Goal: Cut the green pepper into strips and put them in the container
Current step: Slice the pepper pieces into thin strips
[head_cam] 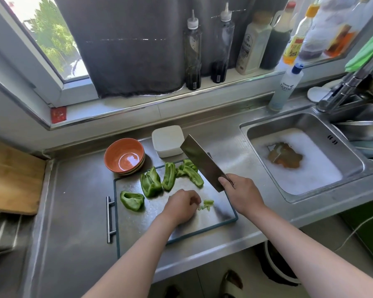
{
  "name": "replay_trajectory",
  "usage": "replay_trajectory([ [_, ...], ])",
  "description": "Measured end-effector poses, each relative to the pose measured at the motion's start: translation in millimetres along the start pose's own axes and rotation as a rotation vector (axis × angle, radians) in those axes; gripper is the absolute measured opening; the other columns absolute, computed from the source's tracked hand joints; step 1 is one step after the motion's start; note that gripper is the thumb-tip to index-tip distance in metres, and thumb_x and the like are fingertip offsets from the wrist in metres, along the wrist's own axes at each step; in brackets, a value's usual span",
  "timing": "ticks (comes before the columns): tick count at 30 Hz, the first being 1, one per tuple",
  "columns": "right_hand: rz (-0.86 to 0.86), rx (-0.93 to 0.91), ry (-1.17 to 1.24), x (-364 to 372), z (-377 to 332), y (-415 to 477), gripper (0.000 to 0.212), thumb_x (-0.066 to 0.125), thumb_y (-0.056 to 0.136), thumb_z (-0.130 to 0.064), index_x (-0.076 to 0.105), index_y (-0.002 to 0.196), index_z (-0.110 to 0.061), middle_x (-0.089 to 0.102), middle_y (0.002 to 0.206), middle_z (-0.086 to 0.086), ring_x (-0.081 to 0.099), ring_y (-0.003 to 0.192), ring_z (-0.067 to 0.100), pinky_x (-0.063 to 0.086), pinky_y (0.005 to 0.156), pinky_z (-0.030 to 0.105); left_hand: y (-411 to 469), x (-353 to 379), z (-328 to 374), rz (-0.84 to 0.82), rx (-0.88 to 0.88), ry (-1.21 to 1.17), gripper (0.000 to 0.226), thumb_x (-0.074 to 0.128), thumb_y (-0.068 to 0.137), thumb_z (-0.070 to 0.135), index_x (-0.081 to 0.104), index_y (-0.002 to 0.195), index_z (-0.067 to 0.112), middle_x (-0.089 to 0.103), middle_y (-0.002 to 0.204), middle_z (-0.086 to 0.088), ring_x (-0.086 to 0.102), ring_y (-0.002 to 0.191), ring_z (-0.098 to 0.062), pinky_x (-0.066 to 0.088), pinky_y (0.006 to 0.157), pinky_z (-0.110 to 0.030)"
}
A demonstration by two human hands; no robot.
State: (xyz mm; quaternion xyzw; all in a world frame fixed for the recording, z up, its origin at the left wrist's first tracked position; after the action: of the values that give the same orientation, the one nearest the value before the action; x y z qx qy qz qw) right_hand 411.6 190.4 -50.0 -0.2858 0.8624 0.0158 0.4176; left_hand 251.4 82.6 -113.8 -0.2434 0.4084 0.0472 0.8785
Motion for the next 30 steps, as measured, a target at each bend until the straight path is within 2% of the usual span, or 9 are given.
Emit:
replay_trajectory([
  [2,-0.008,-0.006,-0.022,1.3,-2.7,-0.2,0.034,0.049,0.104,-0.039,0.057,0.075,-0.024,0.062,0.070,-0.002,0.057,0.071,0.023,0.042,0.060,0.034,-3.0,-9.9,-3.0,0.015,0.024,-0.003,0.028,0.056,0.081,0.015,0.064,0.083,0.042,0.063,0.099,0.007,0.061,0.083,-0.011,0.051,0.084,-0.028],
  [6,-0.006,-0.007,-0.028,4.1,-12.3,0.9,0.031,0.049,0.104,-0.039,0.060,0.078,-0.025,0.061,0.069,-0.005,0.057,0.070,0.022,0.038,0.056,0.031,-12.0,-34.3,-31.1,0.063,0.029,0.076,0.047,0.048,0.082,-0.004,0.074,0.107,0.027,0.067,0.111,0.004,0.061,0.106,-0.015,0.049,0.093,-0.028],
  [10,0.004,0.009,-0.014,10.7,-23.2,0.3,0.037,0.050,0.103,-0.039,0.051,0.067,-0.031,0.056,0.064,-0.009,0.054,0.067,0.019,0.037,0.055,0.032,-21.1,-30.0,-46.2,-0.089,0.195,0.330,0.055,0.055,0.081,-0.001,0.068,0.123,0.031,0.053,0.136,0.004,0.041,0.127,-0.020,0.038,0.107,-0.030],
  [15,0.041,0.044,-0.057,14.7,-23.0,-2.2,0.035,0.048,0.104,-0.040,0.060,0.078,-0.021,0.061,0.069,-0.003,0.058,0.070,0.023,0.040,0.058,0.034,-18.6,-24.3,-54.2,-0.093,0.191,0.326,0.044,0.074,0.080,0.021,0.063,0.123,0.025,0.055,0.119,0.000,0.049,0.112,-0.020,0.045,0.087,-0.031],
  [17,0.068,0.066,-0.065,11.7,-17.1,-3.0,0.037,0.047,0.105,-0.040,0.061,0.079,-0.017,0.061,0.069,-0.001,0.058,0.069,0.024,0.043,0.059,0.035,-16.6,-21.9,-60.0,-0.089,0.166,0.263,0.042,0.075,0.081,0.028,0.062,0.121,0.023,0.053,0.116,0.000,0.054,0.106,-0.020,0.046,0.086,-0.031],
  [22,0.096,0.110,-0.051,-2.7,-0.5,-1.7,0.038,0.045,0.105,-0.040,0.058,0.076,-0.019,0.062,0.069,-0.001,0.057,0.067,0.020,0.045,0.060,0.035,-9.6,-37.0,-45.9,-0.005,0.071,-0.113,0.019,0.076,0.083,0.017,0.075,0.101,0.024,0.062,0.093,0.015,0.060,0.088,-0.005,0.044,0.079,-0.018],
  [26,0.103,0.124,-0.022,-13.4,8.3,3.3,0.036,0.044,0.106,-0.039,0.058,0.078,-0.021,0.061,0.071,-0.003,0.056,0.066,0.012,0.040,0.053,0.029,27.7,-57.9,6.4,0.093,0.145,-0.103,0.025,0.067,0.091,0.012,0.075,0.113,0.021,0.068,0.107,0.006,0.060,0.096,-0.009,0.041,0.086,-0.016],
  [30,0.095,0.142,0.027,-19.9,20.1,12.9,0.036,0.042,0.106,-0.040,0.060,0.079,-0.023,0.063,0.073,-0.003,0.058,0.068,0.014,0.045,0.056,0.032,76.4,-54.9,47.6,0.143,0.135,-0.050,0.031,0.060,0.093,0.009,0.071,0.120,0.020,0.070,0.115,0.001,0.064,0.103,-0.017,0.043,0.088,-0.020],
])
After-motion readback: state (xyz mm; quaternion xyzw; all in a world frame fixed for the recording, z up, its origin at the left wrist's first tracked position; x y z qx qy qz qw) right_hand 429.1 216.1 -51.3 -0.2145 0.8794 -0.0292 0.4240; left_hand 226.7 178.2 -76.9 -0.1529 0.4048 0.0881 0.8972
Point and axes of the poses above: each hand's wrist, its own y-axis towards the middle knuckle, its own x-axis out of the palm, z = x × y, the point moved 7 cm from there along y, towards the middle knuckle
